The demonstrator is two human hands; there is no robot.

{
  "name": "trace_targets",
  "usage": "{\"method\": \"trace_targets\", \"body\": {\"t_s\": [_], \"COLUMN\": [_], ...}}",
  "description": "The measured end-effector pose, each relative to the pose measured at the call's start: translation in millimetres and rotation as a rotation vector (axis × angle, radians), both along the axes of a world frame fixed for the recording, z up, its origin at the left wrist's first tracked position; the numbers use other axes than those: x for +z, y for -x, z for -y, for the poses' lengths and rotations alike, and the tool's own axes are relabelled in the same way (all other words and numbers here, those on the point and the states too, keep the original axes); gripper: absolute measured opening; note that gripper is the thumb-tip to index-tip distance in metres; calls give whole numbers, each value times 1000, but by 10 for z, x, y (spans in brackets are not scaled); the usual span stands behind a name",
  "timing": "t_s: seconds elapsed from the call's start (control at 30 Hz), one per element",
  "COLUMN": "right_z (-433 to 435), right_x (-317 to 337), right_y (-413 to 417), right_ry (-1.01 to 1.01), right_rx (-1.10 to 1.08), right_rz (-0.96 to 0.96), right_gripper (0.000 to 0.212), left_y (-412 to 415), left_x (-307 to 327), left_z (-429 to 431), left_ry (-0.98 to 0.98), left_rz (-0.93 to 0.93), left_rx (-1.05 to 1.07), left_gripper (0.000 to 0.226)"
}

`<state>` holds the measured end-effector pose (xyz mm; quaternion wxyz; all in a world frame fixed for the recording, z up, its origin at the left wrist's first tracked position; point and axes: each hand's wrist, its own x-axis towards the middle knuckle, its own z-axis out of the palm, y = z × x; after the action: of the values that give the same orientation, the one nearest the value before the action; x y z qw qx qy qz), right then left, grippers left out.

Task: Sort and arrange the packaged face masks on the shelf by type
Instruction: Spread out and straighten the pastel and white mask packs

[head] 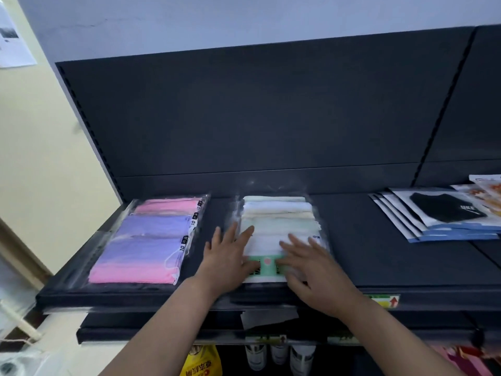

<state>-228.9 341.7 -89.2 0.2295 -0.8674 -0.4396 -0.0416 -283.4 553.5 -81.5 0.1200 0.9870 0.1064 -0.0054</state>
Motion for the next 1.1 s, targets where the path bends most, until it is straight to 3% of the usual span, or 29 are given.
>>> {"method": "trace_targets", "body": {"t_s": [0.07,0.17,0.33,0.47,0.87,0.97,1.1], "right_z": [-20,-41,-34,-50,-58,-60,104], "right_x": [4,67,94,104,144,166,214], "right_y": [-53,-126,-113,-120,-155,-188,-281], "right_ry": [-71,-20,69,116,241,199,163], "right_rx": [-256,-507,-517,-518,-556,-537,-472], "right_rz": [21,-302,-322,-331,-315,-289,-77], "right_gripper": [58,85,82,80,68,61,45], "left_y": [-23,-70,-141,-129,-134,-178,-354], "left_x": [-96,-47,25,30,100,205,356], "left_z": [-22,-9,0,40,119,161,409], "left_ry": [60,140,336,239,228,125,109], "left_rz": [-25,-58,14,-47,-117,-73,70], "left_rx": [-26,-46,125,151,154,152,20], "left_gripper": [90,99,117,114,116,105,54]}}
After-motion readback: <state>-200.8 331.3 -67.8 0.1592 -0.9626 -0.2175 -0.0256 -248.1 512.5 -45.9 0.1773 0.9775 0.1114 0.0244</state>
